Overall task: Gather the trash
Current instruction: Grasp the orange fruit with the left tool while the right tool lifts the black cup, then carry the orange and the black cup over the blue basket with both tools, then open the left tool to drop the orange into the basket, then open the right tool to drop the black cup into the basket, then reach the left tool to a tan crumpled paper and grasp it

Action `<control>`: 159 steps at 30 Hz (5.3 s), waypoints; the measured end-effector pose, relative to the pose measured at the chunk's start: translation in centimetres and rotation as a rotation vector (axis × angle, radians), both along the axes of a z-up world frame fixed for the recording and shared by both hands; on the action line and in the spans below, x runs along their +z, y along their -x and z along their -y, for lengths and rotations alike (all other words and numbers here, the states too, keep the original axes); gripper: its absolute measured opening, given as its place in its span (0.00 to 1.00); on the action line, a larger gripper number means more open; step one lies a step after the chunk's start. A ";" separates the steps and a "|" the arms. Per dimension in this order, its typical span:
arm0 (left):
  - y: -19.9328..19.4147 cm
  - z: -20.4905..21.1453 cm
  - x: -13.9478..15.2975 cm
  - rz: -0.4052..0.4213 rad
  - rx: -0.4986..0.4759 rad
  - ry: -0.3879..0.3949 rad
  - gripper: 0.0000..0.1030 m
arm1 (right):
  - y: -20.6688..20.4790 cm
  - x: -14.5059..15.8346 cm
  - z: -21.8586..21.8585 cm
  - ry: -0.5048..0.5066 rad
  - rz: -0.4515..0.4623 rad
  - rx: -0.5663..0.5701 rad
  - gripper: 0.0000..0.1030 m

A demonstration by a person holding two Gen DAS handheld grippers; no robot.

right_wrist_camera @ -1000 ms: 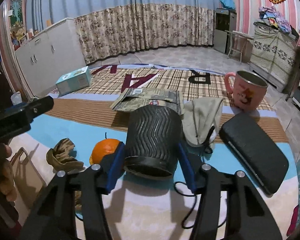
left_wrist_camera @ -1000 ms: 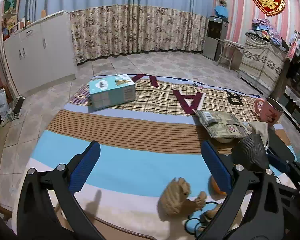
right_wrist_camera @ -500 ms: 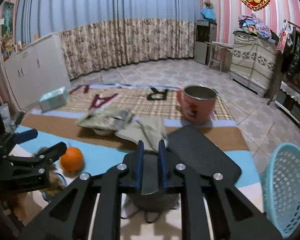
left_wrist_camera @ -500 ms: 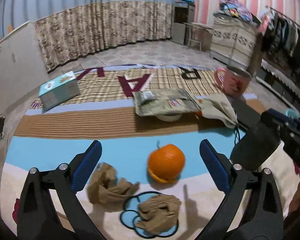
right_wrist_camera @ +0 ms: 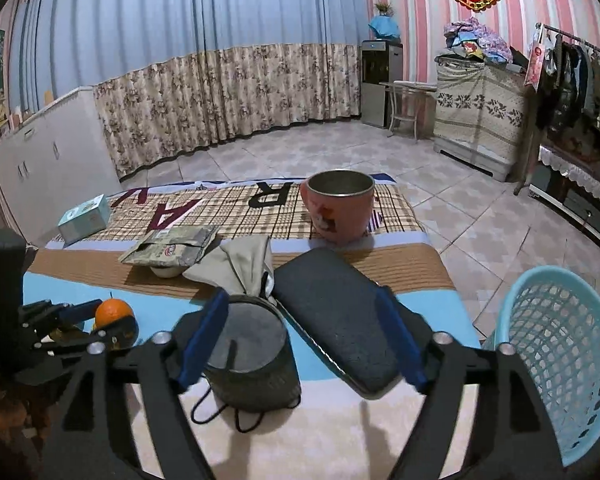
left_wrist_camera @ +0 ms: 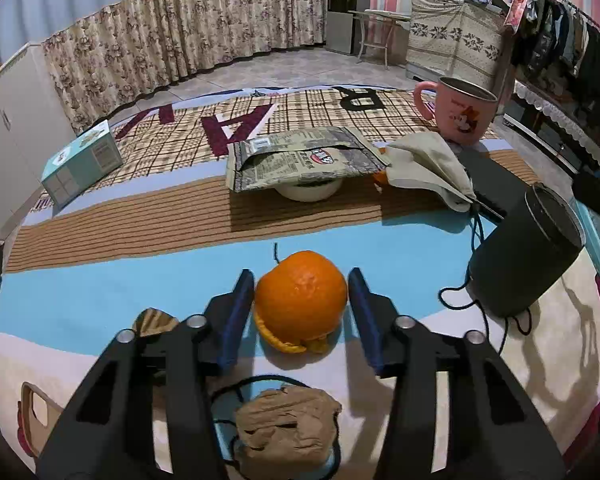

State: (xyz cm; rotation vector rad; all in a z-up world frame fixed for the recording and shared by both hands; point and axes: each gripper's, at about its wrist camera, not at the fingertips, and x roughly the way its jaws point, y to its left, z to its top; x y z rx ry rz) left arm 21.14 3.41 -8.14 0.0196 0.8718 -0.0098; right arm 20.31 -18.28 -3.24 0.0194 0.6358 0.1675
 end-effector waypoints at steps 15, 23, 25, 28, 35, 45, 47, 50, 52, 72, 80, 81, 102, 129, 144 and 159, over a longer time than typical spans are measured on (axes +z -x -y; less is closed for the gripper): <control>0.8 -3.0 3.1 0.088 0.075 0.033 0.42 | 0.1 -2.1 -3.2 0.073 -0.058 0.054 0.82; 1.1 -3.0 4.2 0.114 0.082 0.026 0.42 | -0.4 -2.9 -3.2 -0.004 -0.118 0.093 0.60; 1.1 -2.9 4.5 0.121 0.082 0.023 0.42 | -0.4 -2.9 -3.2 -0.006 -0.110 0.095 0.60; 1.3 -2.5 5.1 0.132 0.081 0.013 0.42 | -0.2 -2.5 -3.0 -0.015 -0.093 0.097 0.60; 1.8 -0.6 6.5 0.165 0.055 0.011 0.42 | 1.3 0.9 -1.1 -0.011 0.014 0.063 0.60; 1.5 7.0 9.1 0.229 -0.043 0.064 0.42 | 3.1 4.3 10.3 -0.024 0.066 -0.107 0.60; 1.5 9.9 9.4 0.237 -0.090 0.079 0.42 | 3.9 4.2 13.4 0.004 0.068 -0.163 0.60; 1.8 13.7 9.5 0.247 -0.155 0.092 0.42 | 4.8 4.1 17.0 0.028 0.068 -0.232 0.60; 2.0 16.9 9.3 0.259 -0.210 0.100 0.42 | 5.6 4.0 19.7 0.044 0.063 -0.282 0.60; 1.8 33.6 3.9 0.197 -0.463 0.108 0.42 | 7.1 1.4 29.4 0.025 0.013 -0.418 0.60; 1.8 35.7 3.4 0.203 -0.508 0.099 0.49 | 6.9 0.1 29.9 0.009 -0.011 -0.423 0.60; 1.9 35.7 3.4 0.209 -0.503 0.092 0.55 | 6.9 -0.1 29.9 0.011 -0.014 -0.424 0.60; 1.3 27.6 5.4 0.241 -0.304 0.064 0.91 | 4.5 -2.5 26.8 0.011 -0.046 -0.402 0.60; 2.5 11.0 8.3 0.290 -0.039 0.023 0.95 | 3.8 1.1 13.9 0.057 0.019 -0.267 0.90; 4.0 -2.6 6.3 0.227 0.101 -0.054 0.95 | 2.9 2.6 -1.8 0.073 0.049 -0.034 0.91; 5.8 -9.3 0.4 0.098 0.210 0.051 0.90 | 3.4 -1.7 -5.9 0.051 0.006 0.022 0.91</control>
